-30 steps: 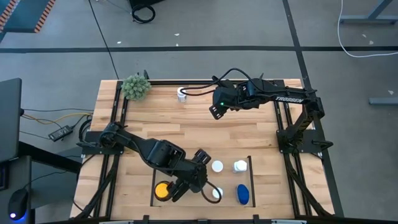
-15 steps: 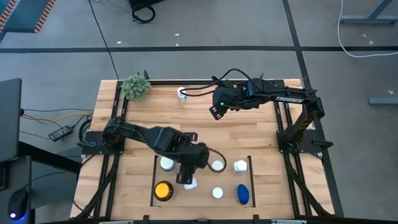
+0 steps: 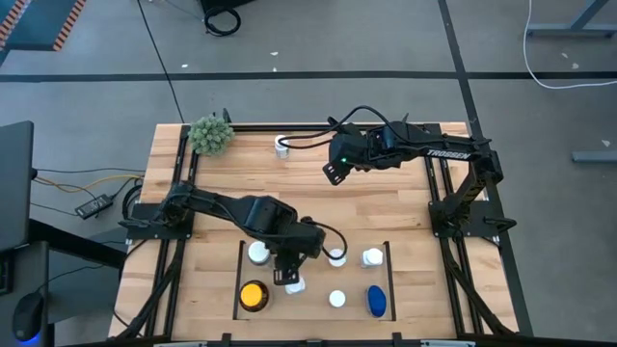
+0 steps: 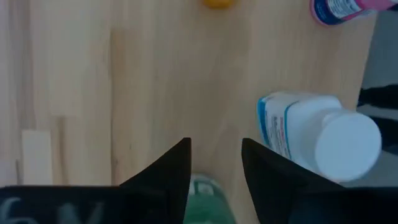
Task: Pick and place medicine bottles onto shelf by color
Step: Put the white blue pill bottle on the shelf
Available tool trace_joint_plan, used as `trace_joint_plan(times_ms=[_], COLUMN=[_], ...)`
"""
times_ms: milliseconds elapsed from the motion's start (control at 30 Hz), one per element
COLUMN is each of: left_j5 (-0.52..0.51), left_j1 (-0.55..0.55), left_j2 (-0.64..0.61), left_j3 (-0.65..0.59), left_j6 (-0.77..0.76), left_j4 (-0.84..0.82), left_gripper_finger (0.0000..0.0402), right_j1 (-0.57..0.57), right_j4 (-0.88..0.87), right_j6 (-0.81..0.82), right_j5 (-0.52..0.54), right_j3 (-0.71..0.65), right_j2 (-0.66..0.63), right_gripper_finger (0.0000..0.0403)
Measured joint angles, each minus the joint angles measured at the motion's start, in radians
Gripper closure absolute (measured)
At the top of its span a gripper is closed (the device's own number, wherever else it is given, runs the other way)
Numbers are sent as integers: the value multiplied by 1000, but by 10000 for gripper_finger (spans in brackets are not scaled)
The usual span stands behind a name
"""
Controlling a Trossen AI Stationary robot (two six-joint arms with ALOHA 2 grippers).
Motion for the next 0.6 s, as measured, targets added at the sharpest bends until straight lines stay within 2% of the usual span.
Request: trace_joint_plan(times_ms=[267, 600], left_j5=[2, 59], left_j1=[-7, -19], left_j2=[29, 57], left_j3=[-1, -2], left_j6=[18, 19], left_j4=[10, 8], left_gripper_finger=[288, 315], right_j1=[0, 0], right_j4=[14, 18], right_j6=[-6, -6], right_j5=[0, 0], right_j3=[0, 0], right_j2=[0, 0], right_gripper_finger=[128, 128])
